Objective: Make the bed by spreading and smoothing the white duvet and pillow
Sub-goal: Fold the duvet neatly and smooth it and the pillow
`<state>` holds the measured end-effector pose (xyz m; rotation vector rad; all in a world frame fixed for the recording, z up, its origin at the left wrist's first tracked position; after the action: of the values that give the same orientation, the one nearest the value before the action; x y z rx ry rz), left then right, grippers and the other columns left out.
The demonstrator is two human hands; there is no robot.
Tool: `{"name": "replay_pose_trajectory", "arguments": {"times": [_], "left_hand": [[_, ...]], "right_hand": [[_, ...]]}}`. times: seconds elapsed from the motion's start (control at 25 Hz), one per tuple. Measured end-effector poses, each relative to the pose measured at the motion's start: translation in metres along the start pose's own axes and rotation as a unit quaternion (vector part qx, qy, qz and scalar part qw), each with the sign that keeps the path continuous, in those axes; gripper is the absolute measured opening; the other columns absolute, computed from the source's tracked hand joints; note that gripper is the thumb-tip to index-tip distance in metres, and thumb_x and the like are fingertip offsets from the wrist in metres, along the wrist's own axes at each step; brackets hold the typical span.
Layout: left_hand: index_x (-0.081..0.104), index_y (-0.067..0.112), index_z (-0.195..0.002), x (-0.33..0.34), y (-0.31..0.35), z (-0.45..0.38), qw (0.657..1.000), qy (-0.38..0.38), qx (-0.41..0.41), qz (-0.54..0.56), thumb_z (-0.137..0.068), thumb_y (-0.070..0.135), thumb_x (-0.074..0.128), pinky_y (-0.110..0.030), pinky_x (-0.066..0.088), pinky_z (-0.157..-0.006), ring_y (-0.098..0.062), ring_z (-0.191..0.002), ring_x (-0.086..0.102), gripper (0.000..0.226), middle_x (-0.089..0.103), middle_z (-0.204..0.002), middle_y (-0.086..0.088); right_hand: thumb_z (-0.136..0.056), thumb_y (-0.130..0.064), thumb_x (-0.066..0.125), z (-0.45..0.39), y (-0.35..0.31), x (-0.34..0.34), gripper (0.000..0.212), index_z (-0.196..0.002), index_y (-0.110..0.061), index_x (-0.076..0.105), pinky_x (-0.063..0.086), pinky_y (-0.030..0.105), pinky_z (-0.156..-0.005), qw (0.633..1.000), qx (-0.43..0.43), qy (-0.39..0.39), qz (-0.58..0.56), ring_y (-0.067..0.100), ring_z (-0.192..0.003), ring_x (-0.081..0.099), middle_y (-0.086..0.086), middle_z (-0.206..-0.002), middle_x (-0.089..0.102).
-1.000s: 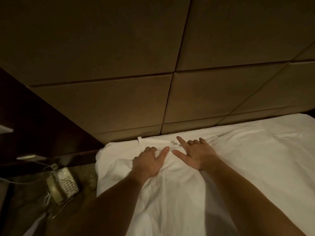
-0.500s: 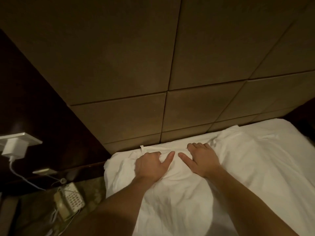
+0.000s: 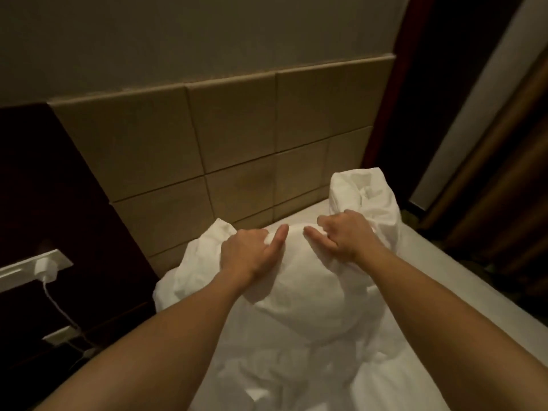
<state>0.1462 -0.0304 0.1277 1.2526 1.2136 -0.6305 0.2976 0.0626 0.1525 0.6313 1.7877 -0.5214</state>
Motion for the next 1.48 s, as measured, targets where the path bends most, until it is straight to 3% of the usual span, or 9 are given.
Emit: {"name": "replay_pose_trajectory", "arguments": {"times": [0.16,0.36,0.52,0.72,0.88,1.08,1.2,1.36,1.48], "left_hand": [[0.055,0.021,-0.062,0.027,0.095,0.1,0.997,-0.043,0.034,0.054,-0.079,0.087,-0.006,-0.036,0.05,-0.073,-0.022,-0.075,0.061,0.091,0.066,-0.077,-0.002],[0.067,0.017,-0.068,0.087,0.157,0.224,0.985,-0.133,0.02,0.111,-0.087,0.078,0.005,-0.037,0.053,-0.083,-0.02,-0.077,0.063,0.09,0.067,-0.075,0.0],[0.067,0.019,-0.072,0.122,0.192,0.314,0.974,-0.182,0.018,0.132,-0.093,0.071,0.005,-0.032,0.047,-0.08,-0.015,-0.077,0.061,0.084,0.06,-0.071,0.007],[0.063,0.024,-0.074,0.162,0.22,0.378,0.983,-0.154,0.036,0.094,-0.072,0.081,-0.025,-0.035,0.052,-0.084,-0.015,-0.076,0.063,0.105,0.068,-0.078,0.003],[0.067,0.024,-0.088,0.185,0.23,0.408,0.994,-0.094,0.023,0.051,-0.071,0.08,-0.033,-0.038,0.052,-0.083,-0.022,-0.081,0.067,0.116,0.07,-0.084,-0.002],[0.063,0.022,-0.078,0.236,0.239,0.428,0.997,-0.067,-0.017,-0.033,-0.09,0.071,-0.005,-0.034,0.046,-0.065,-0.024,-0.07,0.066,0.085,0.069,-0.074,-0.004],[0.055,0.022,-0.062,0.3,0.263,0.453,0.992,-0.106,0.002,-0.072,-0.096,0.065,0.026,-0.033,0.045,-0.053,-0.023,-0.053,0.061,0.062,0.06,-0.056,-0.002],[0.059,0.026,-0.073,0.376,0.275,0.502,0.983,-0.105,0.043,-0.142,-0.089,0.066,0.04,-0.042,0.038,-0.071,-0.021,-0.07,0.062,0.047,0.06,-0.073,0.005],[0.062,0.019,-0.088,0.408,0.279,0.541,0.974,-0.161,0.046,-0.15,-0.091,0.073,0.034,-0.043,0.032,-0.075,-0.026,-0.083,0.057,0.06,0.059,-0.087,-0.001]], "right_hand": [[-0.073,-0.09,-0.01,0.143,0.036,-0.034,0.088,-0.071,-0.023,0.047,0.044,0.032,-0.067,0.997,0.071,-0.043,0.009,0.016,-0.059,0.051,0.0,-0.064,0.057],[-0.076,-0.087,-0.014,0.302,0.046,-0.033,0.088,-0.065,-0.023,0.045,0.038,0.031,-0.064,0.992,0.115,-0.054,0.012,0.021,-0.057,0.054,0.004,-0.064,0.062],[-0.086,-0.08,-0.007,0.398,0.043,-0.026,0.081,-0.062,-0.022,0.045,0.035,0.032,-0.066,0.987,0.138,-0.074,0.028,0.022,-0.056,0.054,0.005,-0.062,0.064],[-0.096,-0.071,0.006,0.472,0.054,-0.019,0.077,-0.055,-0.02,0.047,0.046,0.034,-0.065,0.982,0.173,-0.052,0.051,0.025,-0.049,0.054,0.005,-0.052,0.059],[-0.099,-0.055,0.033,0.482,0.059,-0.014,0.067,-0.05,-0.014,0.055,0.043,0.032,-0.056,0.993,0.092,0.006,0.07,0.026,-0.039,0.05,0.006,-0.044,0.055],[-0.101,-0.053,0.031,0.501,0.074,0.022,0.067,-0.053,-0.015,0.059,0.045,0.035,-0.061,0.997,0.011,0.057,0.053,0.026,-0.045,0.053,0.005,-0.049,0.058],[-0.097,-0.046,0.041,0.554,0.103,0.071,0.053,-0.056,-0.016,0.058,0.041,0.038,-0.068,0.995,0.042,0.084,0.035,0.028,-0.054,0.054,0.004,-0.054,0.058],[-0.099,-0.046,0.04,0.626,0.129,0.144,0.04,-0.075,-0.021,0.06,0.036,0.042,-0.077,0.993,0.105,0.046,-0.011,0.028,-0.078,0.056,0.0,-0.078,0.059],[-0.101,-0.053,0.032,0.656,0.127,0.169,0.041,-0.092,-0.023,0.059,0.04,0.042,-0.081,0.995,0.096,-0.021,-0.025,0.025,-0.09,0.053,-0.003,-0.094,0.059]]}}
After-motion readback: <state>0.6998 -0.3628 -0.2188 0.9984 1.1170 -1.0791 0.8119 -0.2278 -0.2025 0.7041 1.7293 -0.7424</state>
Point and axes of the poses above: each hand's wrist, its own z-axis away from the middle knuckle, its own x-axis out of the palm, y = z × x, the point moved 10 cm from there along -z, towards the middle knuckle
